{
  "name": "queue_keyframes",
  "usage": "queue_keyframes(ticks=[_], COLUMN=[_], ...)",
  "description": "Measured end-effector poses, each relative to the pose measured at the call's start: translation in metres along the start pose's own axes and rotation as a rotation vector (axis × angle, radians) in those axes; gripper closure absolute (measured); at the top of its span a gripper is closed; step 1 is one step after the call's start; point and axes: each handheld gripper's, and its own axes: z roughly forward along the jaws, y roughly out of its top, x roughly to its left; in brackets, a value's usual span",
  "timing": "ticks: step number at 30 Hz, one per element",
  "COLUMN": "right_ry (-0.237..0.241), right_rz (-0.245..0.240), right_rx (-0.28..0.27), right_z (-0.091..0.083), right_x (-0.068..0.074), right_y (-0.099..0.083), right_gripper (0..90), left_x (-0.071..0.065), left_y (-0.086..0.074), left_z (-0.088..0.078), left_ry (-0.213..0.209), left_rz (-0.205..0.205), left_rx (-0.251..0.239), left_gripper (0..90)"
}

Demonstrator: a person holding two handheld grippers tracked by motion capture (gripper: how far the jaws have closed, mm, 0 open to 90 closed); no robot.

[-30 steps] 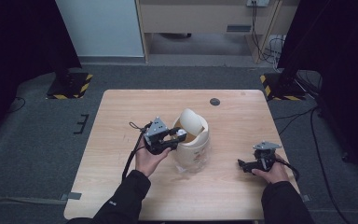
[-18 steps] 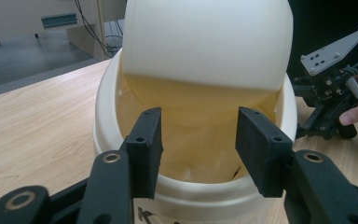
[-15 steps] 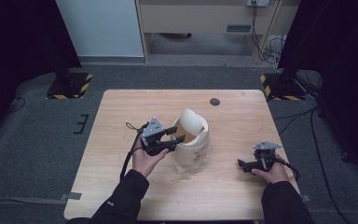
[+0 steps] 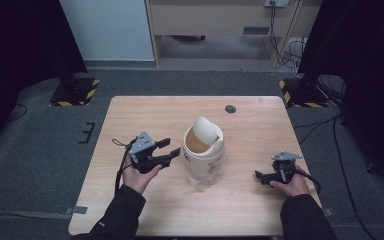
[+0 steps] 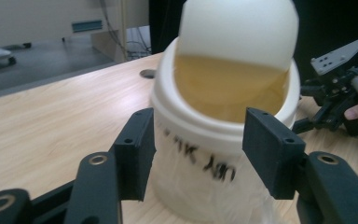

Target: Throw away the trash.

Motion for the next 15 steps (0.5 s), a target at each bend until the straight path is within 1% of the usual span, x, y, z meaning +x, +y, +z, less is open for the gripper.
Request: queue_keyframes(ticks=[1,3,4,5,8,10,11,12,13,14,15], right_ry=[0.0,0.0,0.0,0.0,0.0,0.0,0.0,0.0,0.0,0.0,0.0], right_rz=[0.0,0.0,0.0,0.0,0.0,0.0,0.0,0.0,0.0,0.0,0.0], right_rx=[0.0,0.0,0.0,0.0,0.0,0.0,0.0,0.0,0.0,0.0,0.0], right_z=[0.0,0.0,0.0,0.0,0.0,0.0,0.0,0.0,0.0,0.0,0.0], right_x=[0.0,0.0,0.0,0.0,0.0,0.0,0.0,0.0,0.0,0.0,0.0], right_y=[0.0,0.0,0.0,0.0,0.0,0.0,0.0,0.0,0.0,0.0,0.0], right_gripper=[0.7,0.7,0.7,0.7,0.7,0.7,0.7,0.7,0.7,0.7,0.7], left_x=[0.002,0.005,0.008,0.008,0.015,0.017,0.019,0.021,0.025,0.025,0.027], left_y=[-0.005,-0.012,-0.021,-0.021,-0.038,-0.04,-0.043,-0.046,-0.052,-0.052,-0.056], left_z=[-0.005,-0.011,-0.017,-0.017,-0.03,-0.032,-0.035,-0.037,-0.04,-0.04,-0.041], left_ry=[0.014,0.028,0.043,0.043,0.075,0.083,0.094,0.101,0.112,0.112,0.119], left_rz=[-0.007,-0.018,-0.024,-0.024,-0.032,-0.032,-0.034,-0.037,-0.038,-0.038,-0.039], left_rx=[0.005,0.021,0.044,0.044,0.094,0.101,0.113,0.125,0.16,0.16,0.18], left_gripper=[41.5,39.8,37.5,36.1,31.6,30.2,26.7,26.7,24.1,23.2,23.2])
